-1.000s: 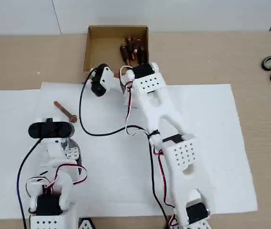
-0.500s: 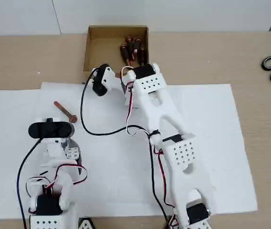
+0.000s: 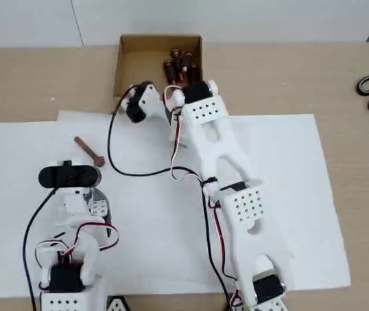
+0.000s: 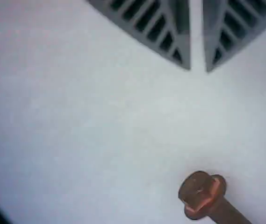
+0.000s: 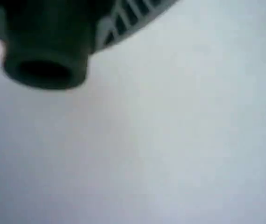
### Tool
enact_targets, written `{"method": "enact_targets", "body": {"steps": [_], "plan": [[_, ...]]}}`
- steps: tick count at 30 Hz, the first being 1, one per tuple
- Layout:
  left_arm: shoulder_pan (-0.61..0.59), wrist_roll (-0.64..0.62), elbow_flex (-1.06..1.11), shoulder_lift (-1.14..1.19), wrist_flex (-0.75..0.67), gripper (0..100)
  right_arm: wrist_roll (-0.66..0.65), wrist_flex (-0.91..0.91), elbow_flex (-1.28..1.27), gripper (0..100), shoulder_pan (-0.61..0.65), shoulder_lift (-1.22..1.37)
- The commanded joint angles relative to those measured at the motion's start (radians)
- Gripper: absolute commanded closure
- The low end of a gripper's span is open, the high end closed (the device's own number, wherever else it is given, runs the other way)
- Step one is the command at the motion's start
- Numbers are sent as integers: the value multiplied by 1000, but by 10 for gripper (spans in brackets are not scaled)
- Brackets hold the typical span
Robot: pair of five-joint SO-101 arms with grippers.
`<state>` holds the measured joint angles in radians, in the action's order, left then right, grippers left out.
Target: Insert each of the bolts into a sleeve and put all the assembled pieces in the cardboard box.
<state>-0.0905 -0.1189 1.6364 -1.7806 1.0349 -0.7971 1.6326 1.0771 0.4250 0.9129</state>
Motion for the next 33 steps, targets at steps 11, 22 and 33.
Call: {"method": "enact_targets", "body": {"steps": [11,22,33], "plan": [[-9,-6,-13,-6,-14,994,358,58,-258,995,-163,-607],[-8,2,-298,3,163,994,446,48,-1002,995,-348,-1202],[-9,-54,-639,370,204,994,443,45,-1409,995,-545,-1527]]}}
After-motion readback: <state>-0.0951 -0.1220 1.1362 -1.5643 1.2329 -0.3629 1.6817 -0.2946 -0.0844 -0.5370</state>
